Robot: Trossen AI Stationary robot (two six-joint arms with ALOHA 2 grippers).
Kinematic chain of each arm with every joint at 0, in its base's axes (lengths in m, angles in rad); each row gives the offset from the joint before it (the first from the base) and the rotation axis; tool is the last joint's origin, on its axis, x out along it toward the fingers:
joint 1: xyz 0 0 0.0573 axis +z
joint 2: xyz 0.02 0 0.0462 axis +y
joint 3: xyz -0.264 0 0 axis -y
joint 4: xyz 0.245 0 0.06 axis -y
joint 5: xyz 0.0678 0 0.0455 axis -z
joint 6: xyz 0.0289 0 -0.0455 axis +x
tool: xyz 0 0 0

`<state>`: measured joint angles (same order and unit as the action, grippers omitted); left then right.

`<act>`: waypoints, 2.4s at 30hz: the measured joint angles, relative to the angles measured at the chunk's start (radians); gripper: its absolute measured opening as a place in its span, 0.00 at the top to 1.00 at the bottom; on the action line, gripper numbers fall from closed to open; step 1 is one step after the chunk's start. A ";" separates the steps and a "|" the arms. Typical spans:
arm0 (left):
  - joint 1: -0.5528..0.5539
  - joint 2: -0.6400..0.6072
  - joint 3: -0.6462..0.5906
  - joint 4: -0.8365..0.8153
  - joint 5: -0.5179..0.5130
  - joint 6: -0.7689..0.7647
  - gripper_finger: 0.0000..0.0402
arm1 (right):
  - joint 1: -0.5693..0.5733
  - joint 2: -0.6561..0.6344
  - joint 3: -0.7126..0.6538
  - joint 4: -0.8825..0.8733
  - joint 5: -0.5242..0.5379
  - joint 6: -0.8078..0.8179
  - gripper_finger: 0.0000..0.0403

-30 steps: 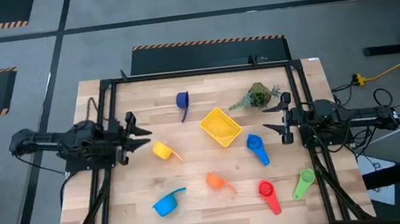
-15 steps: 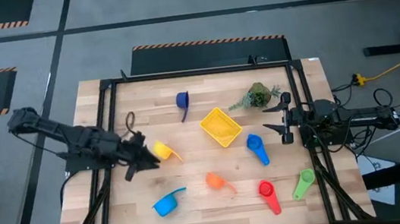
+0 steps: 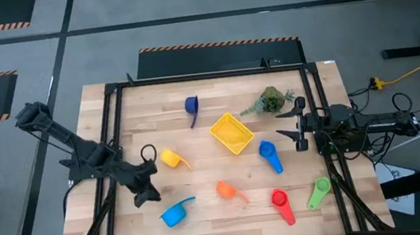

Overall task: Nest measuring cups in basket
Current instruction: Prepare the light blue measuring cup

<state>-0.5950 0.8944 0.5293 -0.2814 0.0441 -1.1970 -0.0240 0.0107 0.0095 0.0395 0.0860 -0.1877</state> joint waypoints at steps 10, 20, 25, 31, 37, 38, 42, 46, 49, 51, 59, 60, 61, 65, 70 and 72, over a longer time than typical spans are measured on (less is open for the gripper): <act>-0.050 0.115 0.000 0.001 -0.001 -0.026 0.71 | 0.000 0.000 0.000 0.000 0.000 0.000 0.38; -0.050 0.203 0.000 0.068 0.027 -0.024 0.71 | 0.000 0.000 0.000 0.000 0.000 -0.001 0.38; -0.050 0.232 0.000 0.150 0.027 -0.023 0.71 | 0.000 0.000 0.000 0.000 0.000 -0.001 0.38; -0.050 0.266 0.000 0.177 0.028 -0.024 0.71 | 0.000 0.000 0.000 0.000 0.000 -0.001 0.38; -0.050 0.301 0.000 0.231 0.029 -0.023 0.71 | 0.000 0.000 0.000 0.000 0.000 -0.001 0.38; -0.050 0.306 0.000 0.244 0.029 -0.023 0.71 | 0.000 0.000 0.000 0.000 0.000 -0.001 0.38; -0.050 0.317 0.000 0.279 0.029 -0.023 0.71 | 0.000 0.000 0.000 0.000 0.000 -0.001 0.38; -0.050 0.318 0.000 0.283 0.029 -0.024 0.71 | 0.000 0.000 0.000 0.000 0.000 -0.001 0.38; -0.050 0.318 0.000 0.283 0.028 -0.024 0.71 | 0.000 0.000 0.000 0.000 0.000 -0.001 0.38; -0.050 0.318 0.000 0.283 0.026 -0.024 0.71 | 0.000 0.000 0.000 0.000 0.000 -0.001 0.38; -0.050 0.336 0.000 0.292 0.026 -0.032 0.71 | 0.000 0.000 0.000 0.000 0.000 -0.001 0.38; -0.050 0.347 0.000 0.301 0.028 -0.032 0.71 | 0.000 0.000 0.000 0.000 0.000 -0.001 0.38; -0.050 0.359 0.000 0.312 0.028 -0.032 0.71 | 0.000 0.000 0.000 0.000 0.000 -0.001 0.38; -0.049 0.407 -0.001 0.362 0.052 -0.027 0.71 | 0.000 0.000 0.000 0.000 0.000 -0.001 0.38; -0.049 0.448 -0.001 0.413 0.097 -0.024 0.71 | 0.000 0.000 0.000 0.000 0.000 -0.001 0.38; -0.049 0.455 -0.001 0.413 0.101 -0.021 0.71 | 0.000 0.000 0.000 0.000 0.000 -0.001 0.38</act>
<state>-0.6445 1.3490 0.5285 0.1312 0.1455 -1.2183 -0.0240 0.0105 0.0093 0.0397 0.0860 -0.1883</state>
